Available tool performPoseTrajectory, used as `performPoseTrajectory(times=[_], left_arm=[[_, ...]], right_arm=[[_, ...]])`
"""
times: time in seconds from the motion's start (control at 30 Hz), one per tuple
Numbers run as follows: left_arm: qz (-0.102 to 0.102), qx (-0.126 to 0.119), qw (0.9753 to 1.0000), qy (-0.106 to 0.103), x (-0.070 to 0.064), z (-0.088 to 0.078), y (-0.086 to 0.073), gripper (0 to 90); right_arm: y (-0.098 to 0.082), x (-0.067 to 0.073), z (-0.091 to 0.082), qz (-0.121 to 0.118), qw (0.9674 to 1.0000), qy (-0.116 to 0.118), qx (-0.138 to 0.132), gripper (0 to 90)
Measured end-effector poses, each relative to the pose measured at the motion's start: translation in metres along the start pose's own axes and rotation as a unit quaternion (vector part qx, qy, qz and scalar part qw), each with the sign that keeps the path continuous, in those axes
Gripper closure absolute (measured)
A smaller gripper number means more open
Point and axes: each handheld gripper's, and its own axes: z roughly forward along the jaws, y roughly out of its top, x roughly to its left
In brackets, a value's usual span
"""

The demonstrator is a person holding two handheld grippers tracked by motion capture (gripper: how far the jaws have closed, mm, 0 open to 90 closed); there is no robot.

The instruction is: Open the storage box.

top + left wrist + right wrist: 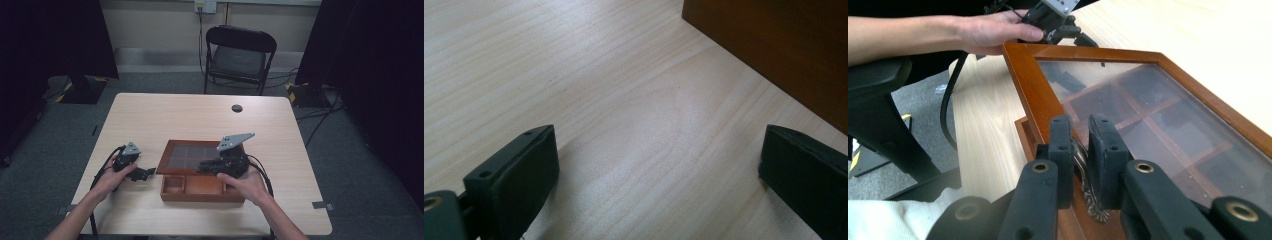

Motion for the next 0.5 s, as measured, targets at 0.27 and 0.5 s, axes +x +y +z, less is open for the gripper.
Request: performPoseTrajectory(times=[0.27, 0.5], left_arm=[[0.0, 0.0, 1.0, 0.0, 0.0, 0.0, 0.0, 2.3], [-0.004, -0.003, 1.0, 0.0, 0.0, 0.0, 0.0, 2.3]], right_arm=[[0.006, -0.002, -0.002, -0.003, 1.0, -0.002, 0.001, 81.4], [0.013, -0.003, -0.006, -0.001, 0.9999, -0.009, -0.008, 81.4]])
